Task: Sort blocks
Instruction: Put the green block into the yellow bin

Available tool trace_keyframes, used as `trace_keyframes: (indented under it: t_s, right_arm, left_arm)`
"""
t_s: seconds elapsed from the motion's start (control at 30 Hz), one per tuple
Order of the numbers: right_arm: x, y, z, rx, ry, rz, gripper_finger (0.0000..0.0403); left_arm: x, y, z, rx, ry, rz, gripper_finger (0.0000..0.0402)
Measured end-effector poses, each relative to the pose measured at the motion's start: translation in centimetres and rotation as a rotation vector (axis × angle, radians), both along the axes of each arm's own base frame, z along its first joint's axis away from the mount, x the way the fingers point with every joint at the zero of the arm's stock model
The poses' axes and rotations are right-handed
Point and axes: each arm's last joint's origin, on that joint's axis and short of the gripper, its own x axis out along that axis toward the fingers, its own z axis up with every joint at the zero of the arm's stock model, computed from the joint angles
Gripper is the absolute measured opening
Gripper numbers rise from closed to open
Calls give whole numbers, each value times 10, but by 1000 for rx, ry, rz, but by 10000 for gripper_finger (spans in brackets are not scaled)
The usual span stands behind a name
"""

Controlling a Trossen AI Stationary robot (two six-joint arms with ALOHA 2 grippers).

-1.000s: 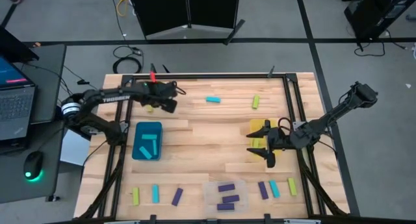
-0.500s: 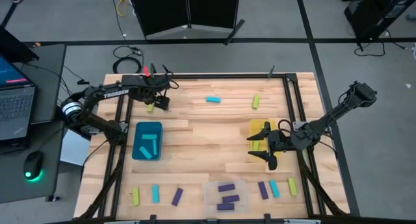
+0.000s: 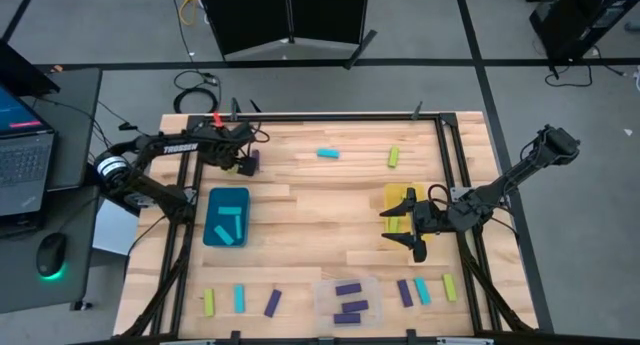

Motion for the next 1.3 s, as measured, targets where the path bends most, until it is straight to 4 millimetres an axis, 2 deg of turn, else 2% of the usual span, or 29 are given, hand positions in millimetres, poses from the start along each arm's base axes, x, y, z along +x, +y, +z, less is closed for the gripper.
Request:
trace_keyframes:
  t_s: [0.2, 0.33, 0.47, 0.67, 0.97, 1.07, 1.3]
  right_arm:
    - [0, 0, 0, 2, -3, 0, 276]
    - [0, 0, 1, 5, -7, 0, 272]
    - [0, 0, 1, 9, -13, 0, 269]
    - [0, 0, 3, 27, -31, -1, 268]
    - [1, 0, 4, 31, -38, 0, 263]
    - [1, 0, 5, 33, -41, 0, 263]
    - [1, 1, 10, 36, -93, 3, 262]
  left_arm:
    - [-10, 1, -17, -30, -29, 16, 306]
    - [-11, 1, -20, -41, -50, 1, 284]
    - [-9, 3, -19, -34, -63, -15, 227]
    - [-8, 4, -19, -21, -63, -40, 99]
    - [-8, 5, -15, 2, -55, -63, 101]
    - [-8, 4, -7, 34, -44, -69, 101]
    - [6, -1, 30, 137, -137, -126, 101]
